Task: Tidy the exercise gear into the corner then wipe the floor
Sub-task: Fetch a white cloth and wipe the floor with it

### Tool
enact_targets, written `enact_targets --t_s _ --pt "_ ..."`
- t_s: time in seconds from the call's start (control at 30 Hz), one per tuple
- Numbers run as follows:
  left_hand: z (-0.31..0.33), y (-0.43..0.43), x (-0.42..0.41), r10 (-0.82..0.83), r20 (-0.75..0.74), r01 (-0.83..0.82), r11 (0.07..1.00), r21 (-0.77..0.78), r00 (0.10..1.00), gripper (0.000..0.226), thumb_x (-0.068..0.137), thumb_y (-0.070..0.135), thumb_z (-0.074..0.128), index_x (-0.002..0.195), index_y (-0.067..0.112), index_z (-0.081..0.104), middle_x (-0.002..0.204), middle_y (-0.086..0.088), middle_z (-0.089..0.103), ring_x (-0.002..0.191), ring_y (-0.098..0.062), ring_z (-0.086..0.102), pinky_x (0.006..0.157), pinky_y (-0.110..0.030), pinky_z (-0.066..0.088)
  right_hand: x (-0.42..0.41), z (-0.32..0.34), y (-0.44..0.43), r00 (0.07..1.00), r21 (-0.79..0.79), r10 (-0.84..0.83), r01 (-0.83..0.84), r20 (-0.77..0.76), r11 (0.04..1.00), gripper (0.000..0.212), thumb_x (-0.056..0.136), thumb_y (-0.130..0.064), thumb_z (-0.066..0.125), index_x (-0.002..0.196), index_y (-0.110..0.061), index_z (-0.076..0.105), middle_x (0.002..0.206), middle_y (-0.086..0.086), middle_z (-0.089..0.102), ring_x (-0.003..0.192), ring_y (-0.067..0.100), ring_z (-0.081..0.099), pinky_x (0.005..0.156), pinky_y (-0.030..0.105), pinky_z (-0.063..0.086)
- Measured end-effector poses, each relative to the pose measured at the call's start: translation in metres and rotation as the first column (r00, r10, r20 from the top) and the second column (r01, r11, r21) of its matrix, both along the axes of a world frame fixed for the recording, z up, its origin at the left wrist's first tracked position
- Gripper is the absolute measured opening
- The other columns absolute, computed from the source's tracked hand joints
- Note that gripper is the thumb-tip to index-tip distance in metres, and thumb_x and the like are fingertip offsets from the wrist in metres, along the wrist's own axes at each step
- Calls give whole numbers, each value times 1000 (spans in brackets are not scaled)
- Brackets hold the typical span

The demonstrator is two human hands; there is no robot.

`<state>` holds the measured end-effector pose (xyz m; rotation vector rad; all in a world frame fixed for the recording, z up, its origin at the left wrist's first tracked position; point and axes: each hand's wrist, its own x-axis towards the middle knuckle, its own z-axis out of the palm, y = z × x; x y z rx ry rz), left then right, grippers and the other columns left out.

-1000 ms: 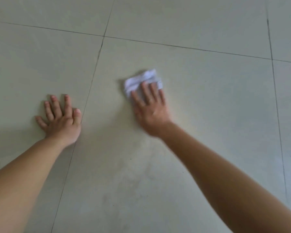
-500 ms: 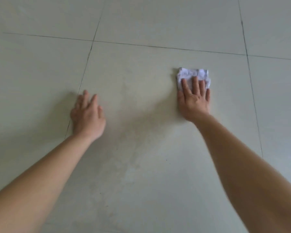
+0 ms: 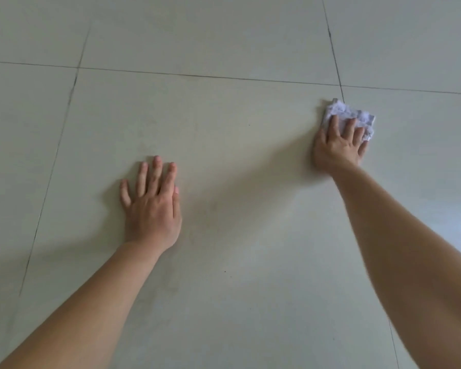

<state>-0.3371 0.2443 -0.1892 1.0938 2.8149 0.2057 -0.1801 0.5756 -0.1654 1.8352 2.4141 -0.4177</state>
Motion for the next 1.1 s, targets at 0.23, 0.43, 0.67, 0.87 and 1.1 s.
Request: enact_targets --t_s 0.23,0.43,0.67,0.87,1.1 --pt "-3 2 1 23 -40 -23 1000 5 999 53 98 33 24 148 22 38 159 -6 31 146 -30 28 111 -58 18 -169 -16 -125 766 131 642 -632 -44 764 58 101 -36 19 158 -29 22 167 14 12 154 38 4 122 50 1" --pt "-5 1 0 9 -85 -7 1000 25 996 50 99 32 28 146 20 40 156 -8 36 144 -32 31 110 -57 20 -208 -6 -145 455 52 890 -889 -9 455 49 108 -45 21 156 -35 29 167 8 16 154 33 12 123 48 8" --pt "-9 0 1 21 -72 -19 999 29 997 51 100 33 28 148 22 37 160 -5 28 147 -28 25 113 -58 17 -69 -16 47 976 89 212 -216 44 972 58 101 -44 15 158 -29 18 167 16 8 153 39 1 123 55 1" --pt "0 0 1 15 27 -16 1000 5 1000 52 100 36 24 150 25 34 162 -1 24 149 -25 20 114 -58 14 -27 -11 -56 997 8 61 -61 -52 998 56 105 -49 18 159 -32 19 168 12 4 155 33 0 124 47 -3" --pt "30 -40 -10 45 178 -57 996 67 983 50 94 23 29 132 6 58 144 -19 51 132 -34 50 106 -49 40 7 -9 -285 710 -7 671 -688 -214 726 55 99 -35 37 152 -21 40 160 22 30 149 45 21 120 57 18"
